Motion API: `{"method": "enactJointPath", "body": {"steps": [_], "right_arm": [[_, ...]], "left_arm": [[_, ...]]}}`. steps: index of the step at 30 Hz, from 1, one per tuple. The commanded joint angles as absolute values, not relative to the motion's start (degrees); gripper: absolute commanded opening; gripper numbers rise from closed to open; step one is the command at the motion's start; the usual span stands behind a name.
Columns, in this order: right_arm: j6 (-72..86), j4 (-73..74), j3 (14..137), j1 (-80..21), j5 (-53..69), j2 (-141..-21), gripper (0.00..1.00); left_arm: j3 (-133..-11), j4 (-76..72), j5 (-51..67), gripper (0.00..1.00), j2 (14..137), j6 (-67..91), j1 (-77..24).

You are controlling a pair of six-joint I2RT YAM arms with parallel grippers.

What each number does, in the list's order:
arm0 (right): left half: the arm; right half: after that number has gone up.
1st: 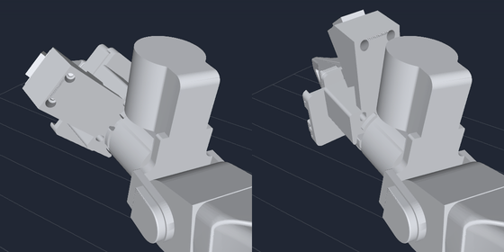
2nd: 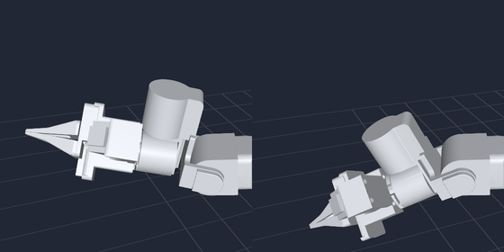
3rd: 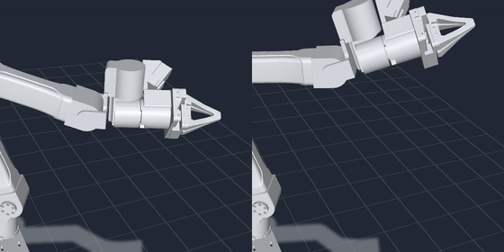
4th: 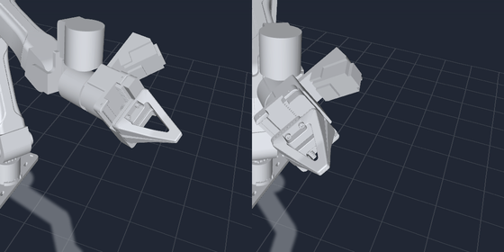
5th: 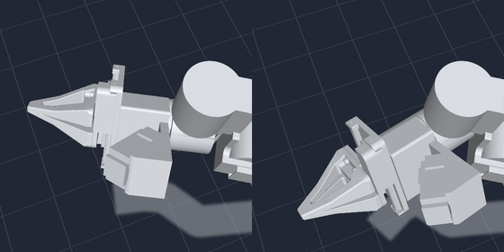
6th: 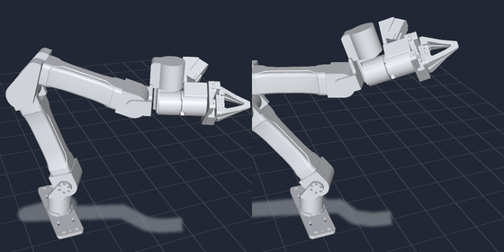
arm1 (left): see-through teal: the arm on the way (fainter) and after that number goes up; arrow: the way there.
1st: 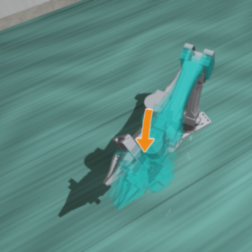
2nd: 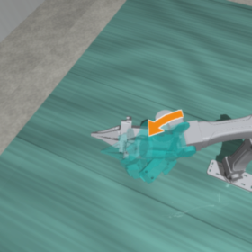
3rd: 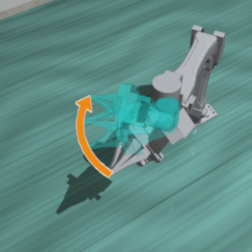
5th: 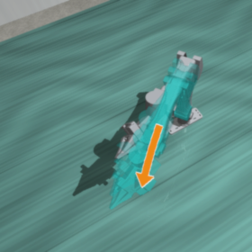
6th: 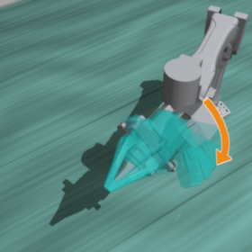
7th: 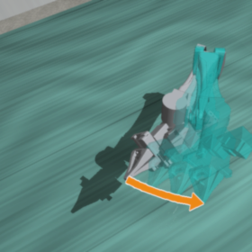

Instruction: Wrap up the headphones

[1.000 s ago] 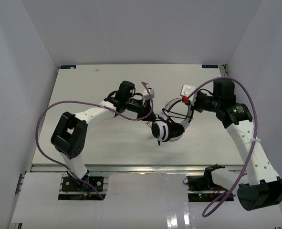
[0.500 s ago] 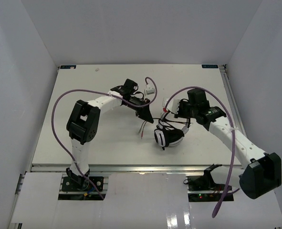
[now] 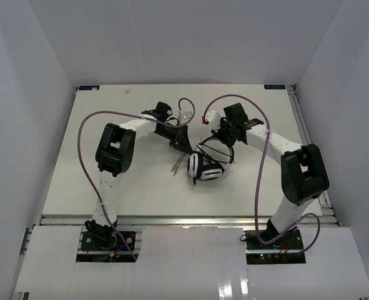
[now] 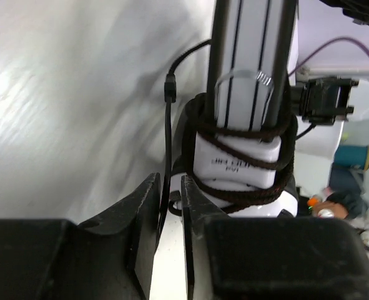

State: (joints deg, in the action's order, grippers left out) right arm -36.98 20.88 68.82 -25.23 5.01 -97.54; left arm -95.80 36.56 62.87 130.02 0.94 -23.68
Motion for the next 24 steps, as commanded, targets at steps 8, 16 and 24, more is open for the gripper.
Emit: {"method": "enactJointPath", "body": {"steps": [8,16,24], "right_arm": [[-25.9,20.1,74.0,-22.6,7.2,-100.8,0.38],[-23.1,24.4,73.4,-15.7,15.6,-89.0,0.90],[-6.2,18.2,62.2,-12.4,3.8,-65.4,0.90]], "left_arm": [[-97.5,37.1,47.5,0.56,124.9,7.3,-19.7],[-93.1,31.3,29.9,0.70,109.0,6.9,-19.4],[-62.6,9.9,22.4,0.98,76.2,11.3,-19.4]]}}
